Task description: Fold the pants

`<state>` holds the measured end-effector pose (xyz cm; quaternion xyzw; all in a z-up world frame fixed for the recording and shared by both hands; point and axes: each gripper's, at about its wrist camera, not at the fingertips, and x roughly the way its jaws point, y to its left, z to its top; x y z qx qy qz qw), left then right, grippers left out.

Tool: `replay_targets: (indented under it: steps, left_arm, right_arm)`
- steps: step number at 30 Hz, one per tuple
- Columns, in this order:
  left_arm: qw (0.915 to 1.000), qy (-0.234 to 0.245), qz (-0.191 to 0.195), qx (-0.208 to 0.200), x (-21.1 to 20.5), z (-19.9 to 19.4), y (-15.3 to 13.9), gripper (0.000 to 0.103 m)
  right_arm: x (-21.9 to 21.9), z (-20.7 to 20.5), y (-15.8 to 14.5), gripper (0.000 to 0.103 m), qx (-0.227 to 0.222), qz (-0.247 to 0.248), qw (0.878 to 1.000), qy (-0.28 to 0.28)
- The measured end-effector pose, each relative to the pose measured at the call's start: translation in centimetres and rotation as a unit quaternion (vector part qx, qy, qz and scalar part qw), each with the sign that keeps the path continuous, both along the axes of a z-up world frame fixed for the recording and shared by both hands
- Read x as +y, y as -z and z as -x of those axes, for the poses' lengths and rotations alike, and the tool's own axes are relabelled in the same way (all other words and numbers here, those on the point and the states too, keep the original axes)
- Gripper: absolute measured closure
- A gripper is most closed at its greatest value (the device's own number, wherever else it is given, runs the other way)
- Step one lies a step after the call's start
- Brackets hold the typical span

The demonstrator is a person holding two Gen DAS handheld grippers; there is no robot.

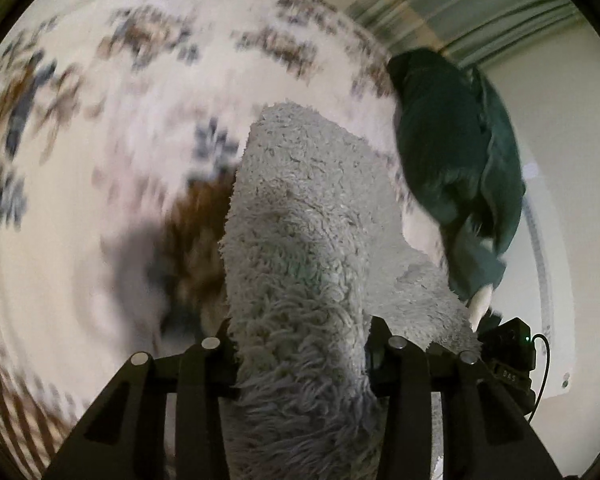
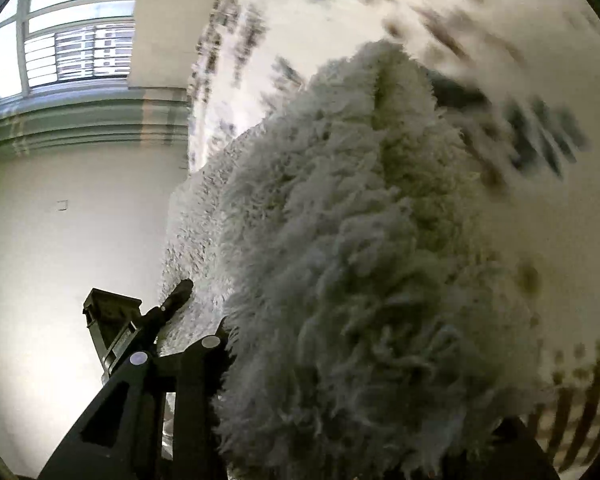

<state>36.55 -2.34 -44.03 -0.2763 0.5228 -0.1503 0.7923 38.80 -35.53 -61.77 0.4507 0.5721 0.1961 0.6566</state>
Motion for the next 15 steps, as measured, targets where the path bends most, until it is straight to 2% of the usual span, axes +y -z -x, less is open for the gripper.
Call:
replay_targets:
  steps: [3,6,8,11,14,15]
  left_arm:
    - [0.9998,-0.005,0.007,-0.019,1.9,-6.0,-1.5,0.065]
    - [0.9994,-0.009,0.011,-0.033,4.0,-12.6,-2.1,0.065]
    - [0.9989,-0.010,0.011,-0.044,5.4,-17.4,-2.2,0.065]
    - [0.9980,-0.012,0.008,-0.061,8.0,-24.3,-1.0,0.065]
    - [0.9973,-0.010,-0.006,-0.072,10.0,-30.4,1.3,0.065]
    - [0.9973,-0.010,-0.010,-0.073,10.6,-32.0,2.1,0.065]
  right_arm:
    - [1.2,-5.5,-3.4,0.063,-0.028,0.010,1.000,0.002]
    - [3.4,-11.9,-5.0,0.063,-0.050,0.022,0.999,0.004]
    - [4.3,-15.9,-5.2,0.063,-0.059,0.026,0.998,0.007]
    - [7.1,-24.2,-4.5,0.063,-0.077,0.040,0.996,0.011]
    - [10.0,-32.7,-2.9,0.063,-0.091,0.050,0.994,0.016]
    - [10.5,-34.3,-2.5,0.064,-0.095,0.054,0.994,0.016]
